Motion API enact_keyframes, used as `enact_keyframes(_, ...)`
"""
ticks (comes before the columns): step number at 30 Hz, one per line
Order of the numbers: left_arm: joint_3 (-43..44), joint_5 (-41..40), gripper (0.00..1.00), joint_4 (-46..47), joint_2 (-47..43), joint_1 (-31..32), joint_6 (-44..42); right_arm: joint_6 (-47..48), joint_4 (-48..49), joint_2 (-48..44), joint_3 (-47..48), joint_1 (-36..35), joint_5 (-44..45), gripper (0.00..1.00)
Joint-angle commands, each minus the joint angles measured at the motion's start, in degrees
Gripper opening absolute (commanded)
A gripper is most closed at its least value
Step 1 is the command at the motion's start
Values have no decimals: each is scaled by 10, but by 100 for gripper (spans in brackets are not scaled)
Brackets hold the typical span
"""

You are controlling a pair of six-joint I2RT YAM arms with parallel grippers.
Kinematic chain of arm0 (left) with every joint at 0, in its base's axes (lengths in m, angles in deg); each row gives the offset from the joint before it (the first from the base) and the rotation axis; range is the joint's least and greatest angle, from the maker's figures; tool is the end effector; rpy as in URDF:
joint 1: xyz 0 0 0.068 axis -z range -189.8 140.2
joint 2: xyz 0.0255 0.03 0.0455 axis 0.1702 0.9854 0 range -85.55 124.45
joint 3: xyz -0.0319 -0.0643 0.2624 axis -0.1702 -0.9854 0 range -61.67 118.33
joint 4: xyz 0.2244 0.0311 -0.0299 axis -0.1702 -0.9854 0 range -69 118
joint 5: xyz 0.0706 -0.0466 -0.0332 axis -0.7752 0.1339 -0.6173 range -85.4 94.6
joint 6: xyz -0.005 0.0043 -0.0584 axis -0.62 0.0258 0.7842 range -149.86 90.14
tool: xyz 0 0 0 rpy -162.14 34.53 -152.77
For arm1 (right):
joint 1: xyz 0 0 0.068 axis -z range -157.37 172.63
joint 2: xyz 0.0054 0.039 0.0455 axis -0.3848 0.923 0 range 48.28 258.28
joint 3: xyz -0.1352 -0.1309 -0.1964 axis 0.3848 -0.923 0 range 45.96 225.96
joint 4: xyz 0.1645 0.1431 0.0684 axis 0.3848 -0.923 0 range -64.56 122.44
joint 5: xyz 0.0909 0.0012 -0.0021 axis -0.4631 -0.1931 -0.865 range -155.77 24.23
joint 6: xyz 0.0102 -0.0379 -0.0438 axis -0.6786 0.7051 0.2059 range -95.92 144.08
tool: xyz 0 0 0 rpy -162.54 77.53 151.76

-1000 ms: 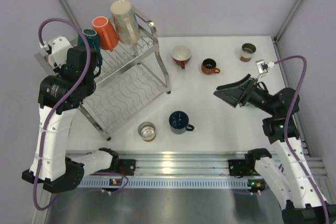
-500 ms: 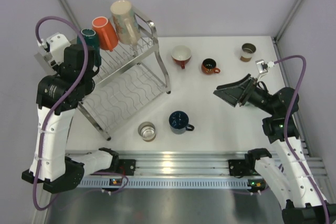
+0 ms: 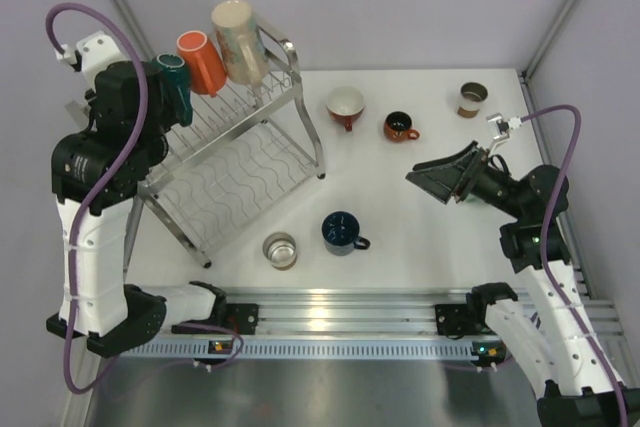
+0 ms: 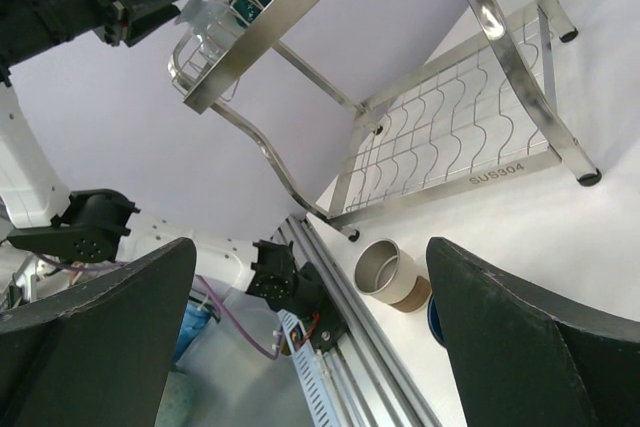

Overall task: Load the cups into the dish rack
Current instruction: Place the cup upside down on the dish rack

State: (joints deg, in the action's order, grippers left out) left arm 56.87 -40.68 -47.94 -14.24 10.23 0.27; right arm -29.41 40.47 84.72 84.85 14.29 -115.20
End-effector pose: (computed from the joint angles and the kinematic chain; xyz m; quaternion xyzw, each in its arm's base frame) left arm 0.1278 -0.0143 0.5074 -0.2652 0.7737 0.1005 0.5665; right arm 0.1092 0.0488 0.3573 -0.0738 0.6599 0.5882 0.4617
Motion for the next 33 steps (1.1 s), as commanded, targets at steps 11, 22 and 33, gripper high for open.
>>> enact_keyframes(11, -8, 130, 47, 270, 2, 0, -147, 27, -7, 22, 43, 6, 15, 99)
enact_keyframes(22, -114, 135, 33, 425, 14, 0, -225, 67, -38, 40, 58, 7, 25, 99)
enact_keyframes(33, -146, 88, 1, 451, 11, -1, -232, 71, -28, 53, 43, 7, 36, 99)
